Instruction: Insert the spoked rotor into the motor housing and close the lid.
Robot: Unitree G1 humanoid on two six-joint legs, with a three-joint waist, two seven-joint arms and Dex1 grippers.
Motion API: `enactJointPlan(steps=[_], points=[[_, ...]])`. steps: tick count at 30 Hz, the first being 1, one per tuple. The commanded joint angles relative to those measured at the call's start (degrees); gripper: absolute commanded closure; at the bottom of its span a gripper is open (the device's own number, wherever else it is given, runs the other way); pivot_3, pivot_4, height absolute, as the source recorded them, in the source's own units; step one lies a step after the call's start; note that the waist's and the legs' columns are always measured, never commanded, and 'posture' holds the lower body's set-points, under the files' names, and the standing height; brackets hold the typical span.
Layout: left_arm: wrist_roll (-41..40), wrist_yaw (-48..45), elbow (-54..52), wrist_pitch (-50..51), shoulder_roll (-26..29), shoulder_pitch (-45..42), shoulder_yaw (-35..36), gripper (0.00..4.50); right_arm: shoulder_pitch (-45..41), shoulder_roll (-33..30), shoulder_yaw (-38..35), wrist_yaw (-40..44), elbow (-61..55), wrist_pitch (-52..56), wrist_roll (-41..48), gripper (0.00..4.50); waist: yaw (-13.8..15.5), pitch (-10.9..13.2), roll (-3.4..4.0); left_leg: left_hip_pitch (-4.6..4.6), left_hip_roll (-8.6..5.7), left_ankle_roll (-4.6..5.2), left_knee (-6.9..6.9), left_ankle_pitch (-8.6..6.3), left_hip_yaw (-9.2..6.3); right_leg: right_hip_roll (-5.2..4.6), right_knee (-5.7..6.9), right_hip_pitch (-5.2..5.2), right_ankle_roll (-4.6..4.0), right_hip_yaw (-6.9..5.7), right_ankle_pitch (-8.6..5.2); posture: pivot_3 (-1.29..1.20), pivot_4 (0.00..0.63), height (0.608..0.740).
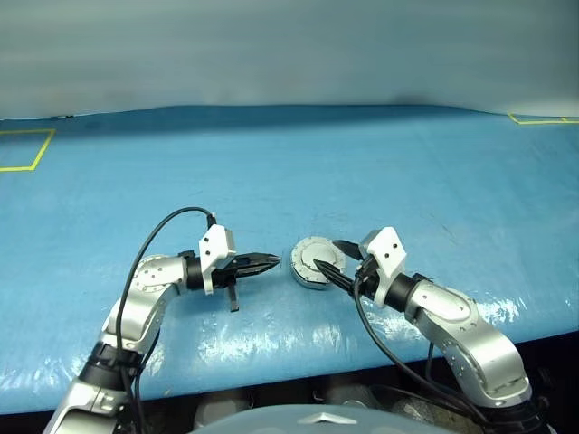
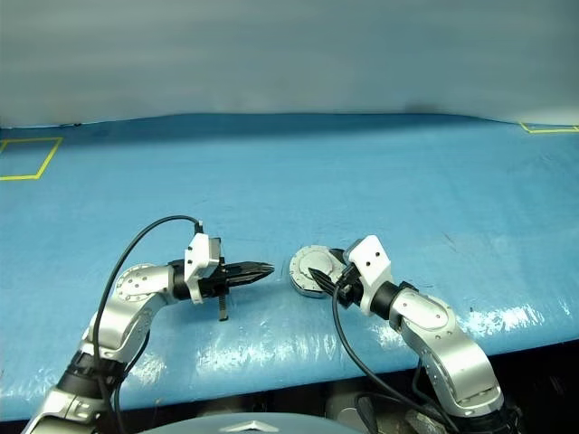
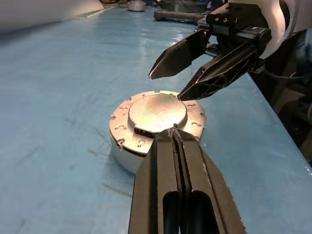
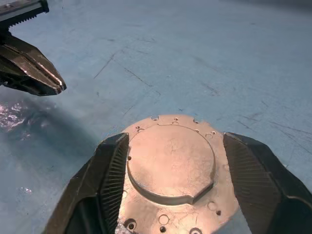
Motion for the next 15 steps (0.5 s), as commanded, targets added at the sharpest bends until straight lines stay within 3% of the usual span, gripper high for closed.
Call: enactJointPlan(steps=[1,2,9,15], points=[[-0.9,2.2,-6.4,0.1,1.1,4.4,1.7,4.50,-4.0,0.9,0.5,-0.5,4.3,-0.6,-1.7,0.39,0.0,0.0,0.00,-0.01,0.00,0.00,0.00,0.00,0.00,0.00,0.01,0.00,0.00,0.00,0.00,0.00,0.150,0.740],[-1.2,3.0,-7.4,0.6,1.1,6.2,1.9,4.50,-5.2,1.3,0.3,-0.1,6.3,-0.3,-1.2,0.04,-0.1,0.0,0.00,-0.01,0.02,0.00,-0.01,0.00,-0.01,0.01,0.01,-0.02,0.00,-0.01,0.00,0.00,0.150,0.740],[-0.8,9.5,-9.7,1.6,-0.1,12.1,2.8,4.50,-8.3,-1.1,4.1,6.9,8.3,-0.4,-1.3,0.04,0.5,0.0,0.06,-0.02,0.04,-0.01,-0.01,0.01,0.00,0.03,0.04,-0.04,-0.04,-0.03,-0.01,0.00,0.150,0.740],[-0.5,11.3,-9.8,1.4,-0.2,13.3,2.0,4.50,-8.4,-1.4,4.9,6.9,10.6,-1.2,-3.9,0.04,0.6,0.0,0.06,-0.01,0.04,-0.02,0.00,0.01,0.00,0.03,0.05,-0.04,-0.03,-0.03,0.00,0.00,0.150,0.740]])
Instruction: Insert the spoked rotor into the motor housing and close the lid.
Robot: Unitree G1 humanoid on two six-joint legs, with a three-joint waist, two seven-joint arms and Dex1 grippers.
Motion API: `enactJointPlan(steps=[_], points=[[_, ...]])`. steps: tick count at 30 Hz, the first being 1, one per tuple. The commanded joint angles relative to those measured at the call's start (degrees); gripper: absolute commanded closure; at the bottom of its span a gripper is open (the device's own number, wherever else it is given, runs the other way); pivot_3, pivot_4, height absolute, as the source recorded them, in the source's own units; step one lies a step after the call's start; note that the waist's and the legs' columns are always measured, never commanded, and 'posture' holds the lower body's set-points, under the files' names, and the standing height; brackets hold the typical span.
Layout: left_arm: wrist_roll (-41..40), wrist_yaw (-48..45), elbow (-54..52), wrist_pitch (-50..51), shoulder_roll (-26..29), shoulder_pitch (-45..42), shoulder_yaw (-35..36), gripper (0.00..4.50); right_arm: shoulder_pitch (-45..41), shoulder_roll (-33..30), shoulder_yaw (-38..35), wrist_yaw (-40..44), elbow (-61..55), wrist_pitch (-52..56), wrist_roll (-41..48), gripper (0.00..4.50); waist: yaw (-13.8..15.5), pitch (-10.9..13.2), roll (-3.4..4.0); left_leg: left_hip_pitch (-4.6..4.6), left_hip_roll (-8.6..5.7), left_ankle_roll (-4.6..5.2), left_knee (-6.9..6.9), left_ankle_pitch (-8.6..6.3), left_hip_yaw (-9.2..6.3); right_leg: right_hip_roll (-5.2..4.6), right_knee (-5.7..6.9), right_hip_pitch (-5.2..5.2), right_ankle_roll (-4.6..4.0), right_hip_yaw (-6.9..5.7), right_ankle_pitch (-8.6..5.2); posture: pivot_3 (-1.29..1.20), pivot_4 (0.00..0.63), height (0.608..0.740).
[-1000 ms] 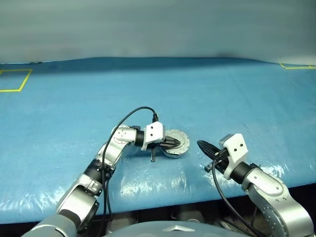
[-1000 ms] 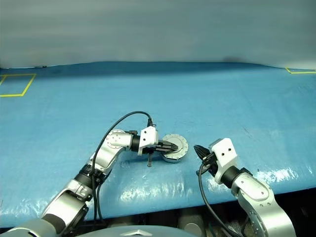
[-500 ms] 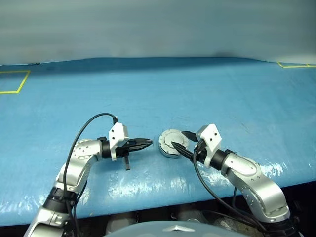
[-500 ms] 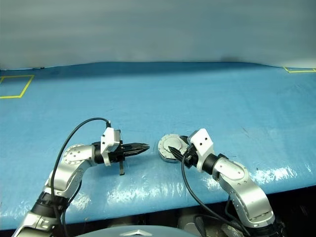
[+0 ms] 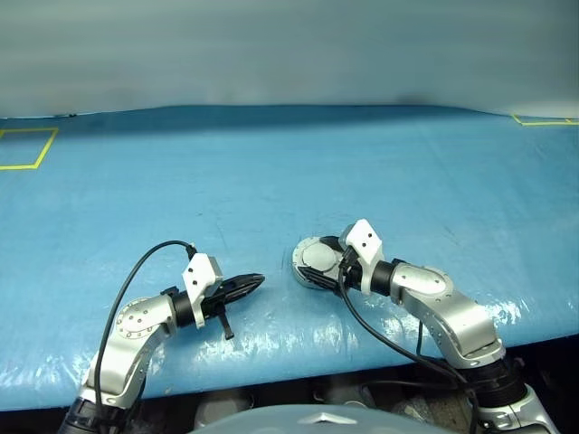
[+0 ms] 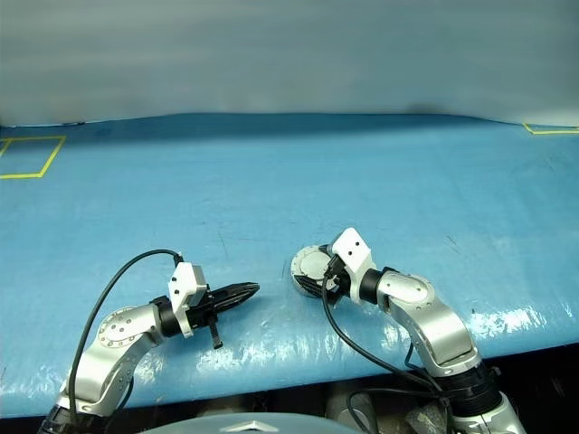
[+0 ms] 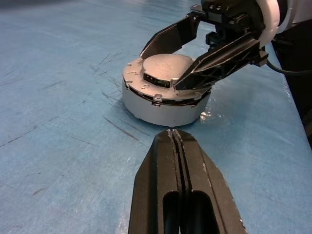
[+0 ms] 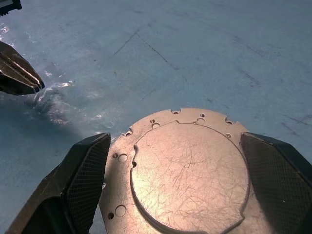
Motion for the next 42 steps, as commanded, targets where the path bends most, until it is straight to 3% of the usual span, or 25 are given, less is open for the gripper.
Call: enactJointPlan(steps=[1,5,10,17,27,32,42], points=[[0.4,0.6,-2.8,-0.9,0.0,0.5,-0.5,4.50,-0.4,-0.4,0.1,-0.4,1.6,-1.2,-2.0,0.04,0.0,0.0,0.00,0.00,0.00,0.00,0.00,0.00,0.00,0.00,0.00,0.00,0.00,0.00,0.00,0.00,0.150,0.740],[1.0,1.0,-2.8,-0.9,-0.3,0.2,-1.3,4.50,0.3,-0.6,-0.1,-0.2,3.0,-0.6,-2.5,0.04,0.0,0.0,-0.01,0.03,-0.01,0.00,0.00,0.00,0.01,0.00,0.00,0.04,0.00,0.00,0.00,0.00,0.150,0.740],[1.0,1.1,-2.8,-0.5,-0.3,-0.5,-2.1,4.50,1.3,-0.9,0.1,-0.3,3.3,-1.2,-3.3,1.47,0.0,-0.1,-0.02,0.07,0.00,-0.01,0.00,0.00,0.01,0.00,0.00,0.06,0.00,0.00,0.00,0.00,0.150,0.740],[1.1,1.2,-2.4,-0.1,-0.3,-2.1,-2.6,4.50,1.1,2.7,-1.6,-1.6,1.9,1.3,0.1,1.47,0.0,-0.1,-0.06,0.08,0.01,-0.02,0.00,0.01,0.01,0.01,0.01,0.07,-0.02,0.00,0.02,0.00,0.150,0.740],[1.6,1.4,-1.7,-0.5,-0.2,-3.1,-2.9,4.50,2.7,4.3,1.2,-5.3,7.1,2.2,-4.4,1.47,-0.1,-0.2,-0.17,0.18,0.06,-0.06,0.00,0.04,0.01,0.05,0.03,0.13,-0.06,0.00,0.05,0.00,0.150,0.740],[2.0,1.2,-1.7,-0.6,-0.2,-3.2,-3.1,4.50,2.8,5.4,4.3,-5.6,6.6,1.9,-5.8,1.47,-0.5,-0.3,-0.20,1.07,0.14,-0.05,-0.06,-0.01,0.04,0.01,-0.05,0.68,0.19,-0.06,-0.17,0.00,0.150,0.740],[2.4,1.6,-1.5,-1.0,-0.7,-3.7,-3.6,4.50,1.0,7.9,7.3,-9.0,9.7,4.8,-9.9,1.47,-1.7,-0.4,-0.34,1.13,0.48,-0.15,-0.07,0.03,0.09,0.04,-0.02,0.64,-0.16,-0.20,-0.02,0.00,0.150,0.740]])
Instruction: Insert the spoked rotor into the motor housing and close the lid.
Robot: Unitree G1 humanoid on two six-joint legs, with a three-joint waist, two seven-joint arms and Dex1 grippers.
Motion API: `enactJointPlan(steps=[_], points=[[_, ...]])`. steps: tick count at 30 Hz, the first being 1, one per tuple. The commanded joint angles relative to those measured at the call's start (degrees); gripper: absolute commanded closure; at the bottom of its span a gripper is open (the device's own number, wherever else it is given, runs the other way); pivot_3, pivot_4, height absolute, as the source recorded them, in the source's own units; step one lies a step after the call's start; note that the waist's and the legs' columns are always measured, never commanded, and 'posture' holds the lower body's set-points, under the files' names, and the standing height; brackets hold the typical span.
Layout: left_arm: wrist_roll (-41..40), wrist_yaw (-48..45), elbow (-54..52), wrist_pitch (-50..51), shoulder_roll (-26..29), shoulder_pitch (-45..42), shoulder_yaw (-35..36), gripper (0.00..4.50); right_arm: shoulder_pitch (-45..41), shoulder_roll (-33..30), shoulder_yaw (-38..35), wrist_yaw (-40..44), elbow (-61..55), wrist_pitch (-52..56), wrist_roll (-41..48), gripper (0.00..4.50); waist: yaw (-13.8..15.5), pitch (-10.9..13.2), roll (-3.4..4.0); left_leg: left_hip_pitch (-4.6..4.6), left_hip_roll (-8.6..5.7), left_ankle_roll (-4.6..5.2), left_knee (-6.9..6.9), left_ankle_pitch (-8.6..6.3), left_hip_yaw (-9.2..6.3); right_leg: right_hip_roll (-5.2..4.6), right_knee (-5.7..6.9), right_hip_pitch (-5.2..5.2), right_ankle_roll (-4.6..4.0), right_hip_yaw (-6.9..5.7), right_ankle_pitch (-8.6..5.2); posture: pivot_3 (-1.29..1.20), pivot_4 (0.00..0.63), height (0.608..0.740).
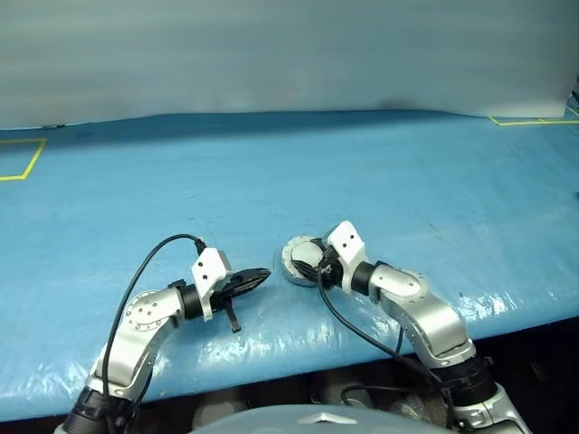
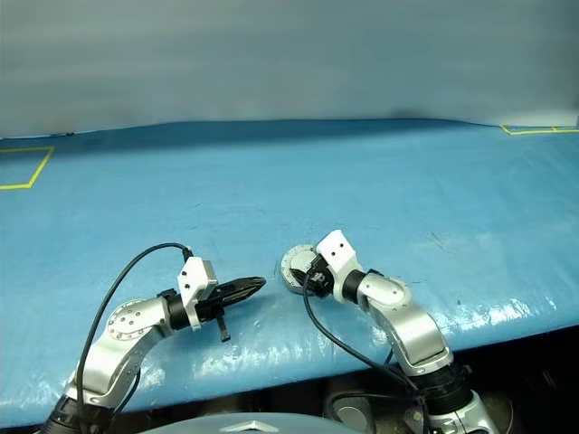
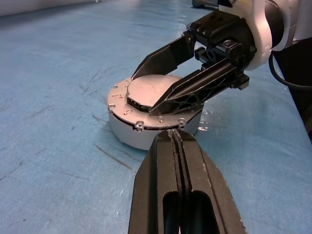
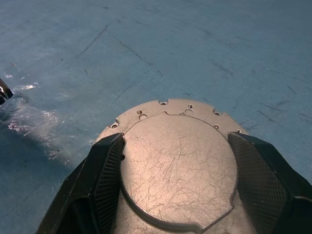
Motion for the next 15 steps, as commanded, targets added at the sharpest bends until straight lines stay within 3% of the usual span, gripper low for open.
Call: enactJointPlan(steps=[1,15], points=[[0.0,0.1,-1.6,-1.1,-0.5,-0.1,-0.5,4.50,1.4,-0.4,3.4,-1.3,6.2,3.4,-3.1,1.47,0.0,0.0,-0.01,0.02,0.07,-0.06,0.00,0.03,0.01,-0.02,0.00,0.00,-0.03,-0.02,0.01,0.00,0.150,0.740],[-0.1,0.5,-1.7,-1.1,-0.7,0.7,-0.2,4.50,1.7,4.4,0.4,-5.8,8.7,1.6,-3.5,1.47,-0.1,-0.2,0.18,0.09,0.28,-0.33,-0.04,0.07,-0.05,-0.36,-0.01,-0.13,-0.09,-0.37,0.00,0.00,0.150,0.740]])
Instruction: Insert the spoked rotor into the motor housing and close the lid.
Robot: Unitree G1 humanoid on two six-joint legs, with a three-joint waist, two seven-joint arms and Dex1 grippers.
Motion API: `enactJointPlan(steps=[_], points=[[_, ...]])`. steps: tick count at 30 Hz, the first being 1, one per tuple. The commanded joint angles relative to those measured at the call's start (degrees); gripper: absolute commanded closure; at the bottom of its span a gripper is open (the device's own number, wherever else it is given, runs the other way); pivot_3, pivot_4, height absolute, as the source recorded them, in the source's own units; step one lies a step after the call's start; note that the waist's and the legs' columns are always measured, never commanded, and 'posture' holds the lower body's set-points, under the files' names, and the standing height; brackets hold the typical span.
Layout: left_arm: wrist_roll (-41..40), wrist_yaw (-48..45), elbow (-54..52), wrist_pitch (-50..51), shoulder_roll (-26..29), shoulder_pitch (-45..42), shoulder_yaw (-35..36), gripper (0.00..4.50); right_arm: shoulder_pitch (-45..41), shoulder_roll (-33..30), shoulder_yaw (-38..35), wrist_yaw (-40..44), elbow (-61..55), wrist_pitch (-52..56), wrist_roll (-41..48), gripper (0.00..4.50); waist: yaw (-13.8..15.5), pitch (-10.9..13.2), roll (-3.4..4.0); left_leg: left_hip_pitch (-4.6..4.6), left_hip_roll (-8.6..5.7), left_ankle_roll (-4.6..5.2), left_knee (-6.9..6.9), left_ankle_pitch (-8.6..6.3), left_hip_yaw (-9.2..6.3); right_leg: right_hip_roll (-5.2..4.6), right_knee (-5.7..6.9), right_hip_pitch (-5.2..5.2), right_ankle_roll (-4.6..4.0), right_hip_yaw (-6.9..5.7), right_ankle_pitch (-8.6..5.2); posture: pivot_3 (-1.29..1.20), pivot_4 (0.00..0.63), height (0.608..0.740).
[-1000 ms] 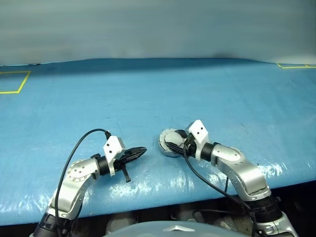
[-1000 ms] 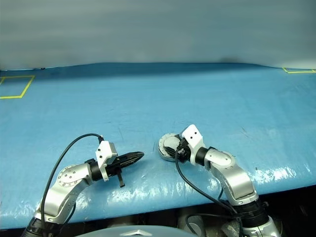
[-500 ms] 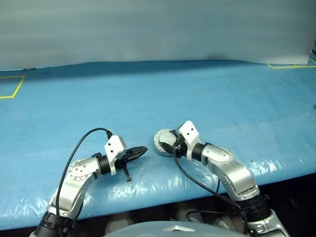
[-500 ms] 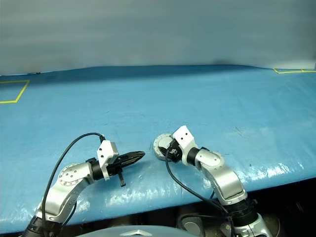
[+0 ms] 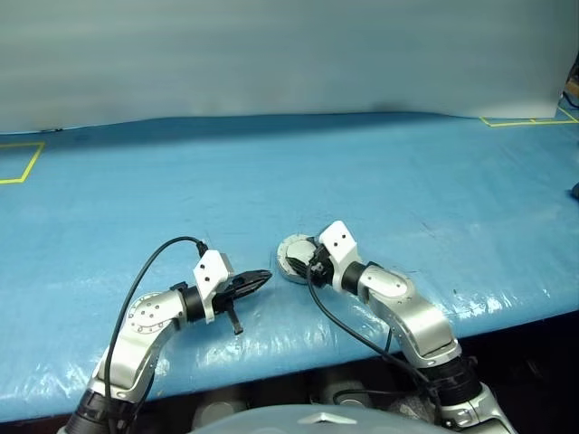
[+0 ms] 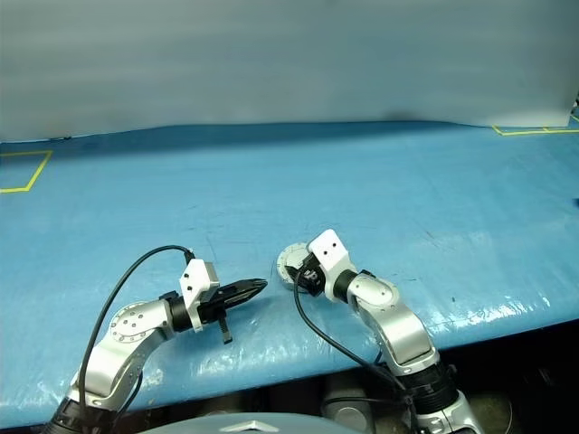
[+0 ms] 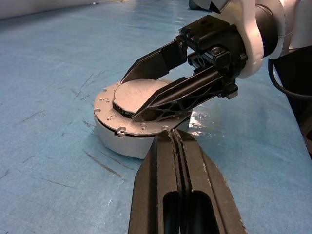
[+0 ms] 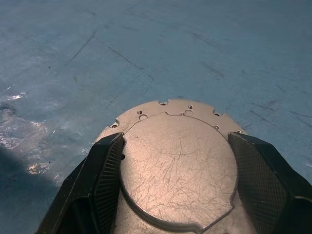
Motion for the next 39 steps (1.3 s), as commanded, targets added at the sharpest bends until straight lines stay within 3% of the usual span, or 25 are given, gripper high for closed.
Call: enactJointPlan(steps=[1,11,18,22,28,30,39], points=[[-0.2,0.0,-1.6,-1.1,-0.1,-0.3,0.3,4.50,1.5,0.3,0.5,-2.3,7.1,0.9,-2.5,1.47,0.0,0.0,0.02,0.00,0.00,-0.01,0.00,0.00,0.00,-0.06,0.00,-0.02,0.00,-0.06,0.00,0.00,0.150,0.740],[0.1,0.2,-0.9,-1.1,0.1,-0.8,0.6,4.50,0.7,0.4,4.1,-4.1,8.3,2.9,-6.1,1.47,-0.2,0.0,0.05,-0.06,0.00,-0.32,-0.11,-0.18,0.08,-0.42,-0.03,-0.28,0.01,-0.45,0.00,0.00,0.150,0.740],[0.3,0.2,-0.9,-1.0,0.0,-0.9,0.5,4.50,-0.8,4.1,-0.3,-6.3,8.2,10.9,-3.1,1.47,-0.2,0.0,0.04,-0.11,0.01,-0.35,-0.26,-0.16,0.01,-0.60,-0.03,-0.67,0.01,-0.94,0.00,0.00,0.150,0.740],[0.7,0.3,-0.7,-1.1,0.0,-0.9,0.4,4.50,-1.6,2.7,0.5,-6.1,6.5,14.2,-3.9,1.47,-0.1,0.0,0.05,-0.11,0.03,-0.37,-0.32,-0.16,0.00,-0.75,-0.08,-0.69,0.01,-1.13,0.00,0.00,0.150,0.740],[1.4,0.1,-0.5,-1.3,0.2,-0.8,0.1,4.50,-1.3,1.2,-1.1,-1.3,-1.1,10.1,0.5,1.47,0.4,0.2,0.23,-0.26,-0.10,-0.40,-0.36,-0.18,0.05,-1.44,-0.12,-0.77,0.02,-1.81,0.00,0.00,0.150,0.740],[1.6,0.0,-0.2,-1.3,0.3,-1.0,0.1,4.50,-1.7,-0.6,0.7,-1.8,-2.3,5.3,-2.7,1.47,0.4,0.3,0.14,-0.32,-0.20,-0.48,-0.37,-0.30,0.03,-1.53,-0.13,-0.79,0.02,-1.98,0.00,0.00,0.150,0.740],[2.6,-0.5,0.5,-1.6,0.3,-1.4,-0.5,4.50,-3.3,2.2,0.2,-5.6,-0.9,7.3,-2.9,1.47,0.4,0.6,0.16,-0.44,-0.18,-0.39,-0.85,-0.64,-0.05,-0.99,-0.15,-0.80,-0.43,-2.37,0.16,0.00,0.150,0.740]])
